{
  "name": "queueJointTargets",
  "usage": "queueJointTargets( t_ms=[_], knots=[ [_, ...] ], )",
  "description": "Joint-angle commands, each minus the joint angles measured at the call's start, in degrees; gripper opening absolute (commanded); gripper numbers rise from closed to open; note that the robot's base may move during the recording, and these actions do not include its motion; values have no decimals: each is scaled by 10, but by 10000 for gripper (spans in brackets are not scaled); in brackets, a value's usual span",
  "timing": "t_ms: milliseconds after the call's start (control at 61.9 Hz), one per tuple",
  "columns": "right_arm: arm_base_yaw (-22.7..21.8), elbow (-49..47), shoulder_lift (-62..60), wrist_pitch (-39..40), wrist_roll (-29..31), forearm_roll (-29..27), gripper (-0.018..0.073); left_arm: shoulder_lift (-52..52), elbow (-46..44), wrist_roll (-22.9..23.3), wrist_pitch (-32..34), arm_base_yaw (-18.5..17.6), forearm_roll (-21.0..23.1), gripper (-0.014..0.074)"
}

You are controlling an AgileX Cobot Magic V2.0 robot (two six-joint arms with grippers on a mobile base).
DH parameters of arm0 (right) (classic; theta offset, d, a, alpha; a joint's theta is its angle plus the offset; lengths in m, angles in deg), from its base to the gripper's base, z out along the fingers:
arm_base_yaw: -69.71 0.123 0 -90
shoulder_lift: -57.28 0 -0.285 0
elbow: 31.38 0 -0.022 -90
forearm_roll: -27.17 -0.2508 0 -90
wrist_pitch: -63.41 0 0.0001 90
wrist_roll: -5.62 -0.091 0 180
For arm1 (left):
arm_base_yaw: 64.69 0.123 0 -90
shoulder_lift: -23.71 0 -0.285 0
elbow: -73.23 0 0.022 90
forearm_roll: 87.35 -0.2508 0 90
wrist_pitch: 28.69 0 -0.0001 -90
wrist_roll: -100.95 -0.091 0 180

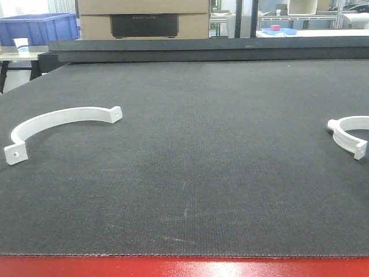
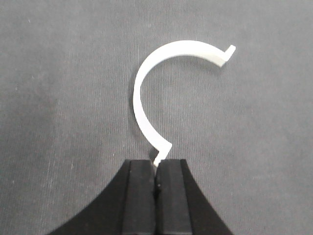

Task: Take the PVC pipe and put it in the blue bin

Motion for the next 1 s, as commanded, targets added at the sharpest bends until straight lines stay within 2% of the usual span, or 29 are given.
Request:
queueJointTargets(
  t_ms=[0,210,453,598,808,986],
  knots=[
    [-1,-5,2,13,2,-3,-167,-1,-2,0,15,1,10,-111],
    [-1,-12,9,53,-2,-9,-165,-1,-2,0,14,1,14,-111],
    [-1,-119,109,-14,-3,-9,-150,-1,-2,0,12,1,43,-111],
    [1,-178,178,-42,-23,-9,-150,-1,-2,0,17,1,57,-111],
    [46,-258,283,-56,-55,31,-150,-1,-2,0,26,1,57,-111],
    [65,-319,365,-83,-58,32,-150,-1,-2,0,24,1,57,-111]
  ],
)
